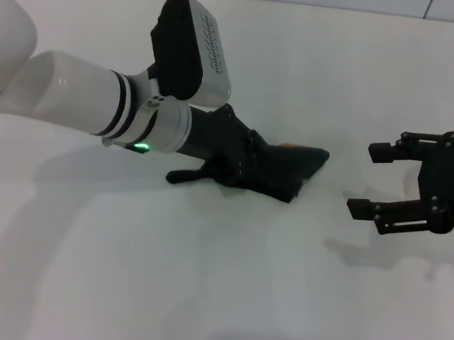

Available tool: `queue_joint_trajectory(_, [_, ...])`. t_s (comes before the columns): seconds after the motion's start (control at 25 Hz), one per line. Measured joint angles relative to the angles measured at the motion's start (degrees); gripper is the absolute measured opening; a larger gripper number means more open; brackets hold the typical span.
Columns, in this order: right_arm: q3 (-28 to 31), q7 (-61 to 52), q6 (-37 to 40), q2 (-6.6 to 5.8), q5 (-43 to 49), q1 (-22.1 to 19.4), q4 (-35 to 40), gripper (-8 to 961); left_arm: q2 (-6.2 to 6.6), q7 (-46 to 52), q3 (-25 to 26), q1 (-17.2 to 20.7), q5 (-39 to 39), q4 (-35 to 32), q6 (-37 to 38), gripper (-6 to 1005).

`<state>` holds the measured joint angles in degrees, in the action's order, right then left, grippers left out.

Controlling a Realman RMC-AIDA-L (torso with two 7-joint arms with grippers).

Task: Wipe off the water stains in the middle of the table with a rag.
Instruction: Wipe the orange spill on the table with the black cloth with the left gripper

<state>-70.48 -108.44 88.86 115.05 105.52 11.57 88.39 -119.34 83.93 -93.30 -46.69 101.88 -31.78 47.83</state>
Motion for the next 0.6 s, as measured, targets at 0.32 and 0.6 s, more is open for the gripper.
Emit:
queue_joint_trajectory(0.32, [0.1,0.0,-0.1,0.0,0.0,0.1,-0.1,842,0.06,0.1,0.0,-0.4,2.6,0.2,-4.4,68])
queue_joint_trajectory(0.6, [0.3,-0.1,-0.1,0.0,0.0,0.0,-0.1,841,0.03,-0.3,0.1,-1.5,2.8,1.7,-7.4,68])
